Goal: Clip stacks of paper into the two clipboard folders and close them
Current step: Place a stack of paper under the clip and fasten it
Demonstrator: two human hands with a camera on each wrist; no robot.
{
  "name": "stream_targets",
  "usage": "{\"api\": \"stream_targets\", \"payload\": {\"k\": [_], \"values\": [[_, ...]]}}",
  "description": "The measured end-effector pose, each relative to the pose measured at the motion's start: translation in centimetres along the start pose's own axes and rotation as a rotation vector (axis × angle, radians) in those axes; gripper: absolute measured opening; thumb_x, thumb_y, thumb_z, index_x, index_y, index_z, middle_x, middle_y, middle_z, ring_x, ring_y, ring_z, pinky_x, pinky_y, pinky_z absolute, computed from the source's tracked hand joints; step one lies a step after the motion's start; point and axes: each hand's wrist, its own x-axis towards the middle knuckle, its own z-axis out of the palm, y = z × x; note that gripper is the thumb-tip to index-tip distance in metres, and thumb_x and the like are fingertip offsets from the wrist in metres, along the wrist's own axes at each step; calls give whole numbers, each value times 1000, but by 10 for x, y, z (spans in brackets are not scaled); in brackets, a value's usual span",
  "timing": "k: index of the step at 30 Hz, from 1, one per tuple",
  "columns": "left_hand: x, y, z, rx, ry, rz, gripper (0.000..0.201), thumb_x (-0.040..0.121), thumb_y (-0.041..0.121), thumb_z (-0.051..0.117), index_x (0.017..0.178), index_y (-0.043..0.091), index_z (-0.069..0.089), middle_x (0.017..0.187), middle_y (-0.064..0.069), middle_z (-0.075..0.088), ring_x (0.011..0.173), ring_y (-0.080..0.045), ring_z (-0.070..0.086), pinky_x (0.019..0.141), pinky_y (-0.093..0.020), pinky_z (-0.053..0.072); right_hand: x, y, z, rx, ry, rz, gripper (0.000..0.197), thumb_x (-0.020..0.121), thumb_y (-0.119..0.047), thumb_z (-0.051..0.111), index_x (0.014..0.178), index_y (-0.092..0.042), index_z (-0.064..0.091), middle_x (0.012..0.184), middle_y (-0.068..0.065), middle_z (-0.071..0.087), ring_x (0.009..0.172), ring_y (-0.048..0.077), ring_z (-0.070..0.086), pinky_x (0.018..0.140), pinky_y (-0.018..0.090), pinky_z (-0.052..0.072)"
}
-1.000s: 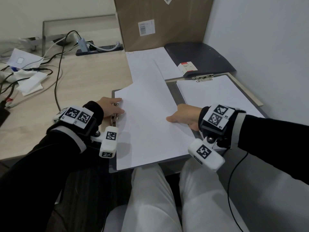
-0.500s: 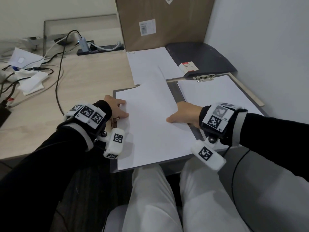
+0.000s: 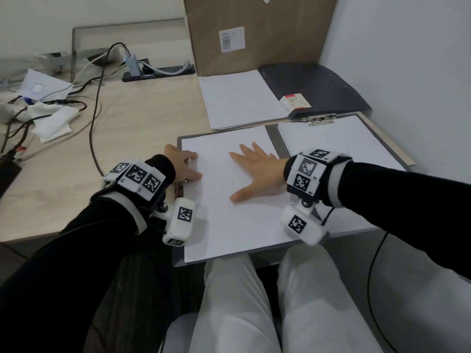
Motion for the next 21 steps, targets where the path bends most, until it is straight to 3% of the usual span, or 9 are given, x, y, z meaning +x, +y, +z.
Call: {"api": "stream_targets", "payload": {"k": [4,8,11,14,17,19,21], "values": [[-1,0,1,-28,5,6,66,87,39,58,146,26,31,150,-9,16,139,-23,28,113,-29,26,12,1,13,-46,-38,-24,120,59,-87,49,146,-42,-20,156,-5,-29,143,21,-31,113,58,-14],[1,-3,3,-60,9,2,68,86,41,59,146,29,29,152,-7,17,139,-26,30,112,-29,27,15,2,19,-48,-17,-28,121,58,-88,50,145,-43,-21,156,-5,-30,142,20,-33,112,58,-16],[2,-9,2,-304,71,4,68,87,35,60,147,25,29,153,-4,31,139,-24,34,111,-29,28,16,2,19,-54,-26,-22,121,58,-87,50,145,-44,-21,155,-6,-31,141,20,-33,112,58,-17],[1,-17,1,-672,179,6,48,86,23,61,134,16,54,128,0,60,125,-19,53,104,-25,39,15,2,18,-49,-31,-18,121,58,-88,50,144,-44,-22,155,-6,-32,141,20,-34,112,58,-17],[-2,-21,0,-832,241,34,39,87,20,60,125,15,62,124,0,64,114,-15,59,106,-31,42,14,1,17,-52,-30,-13,121,58,-88,50,145,-44,-22,155,-6,-31,142,21,-33,113,58,-16],[-5,-24,-4,-911,331,66,22,88,19,58,108,17,69,110,-2,69,100,-11,60,94,-25,46,14,0,18,-45,-27,-11,120,59,-87,51,145,-44,-21,156,-6,-31,142,20,-33,113,58,-16],[-9,-28,-9,-978,317,97,12,89,21,57,88,24,69,88,3,73,87,-9,63,80,-22,45,13,0,17,-43,-22,-7,120,59,-87,51,145,-44,-21,156,-6,-30,142,20,-32,113,57,-16]]}}
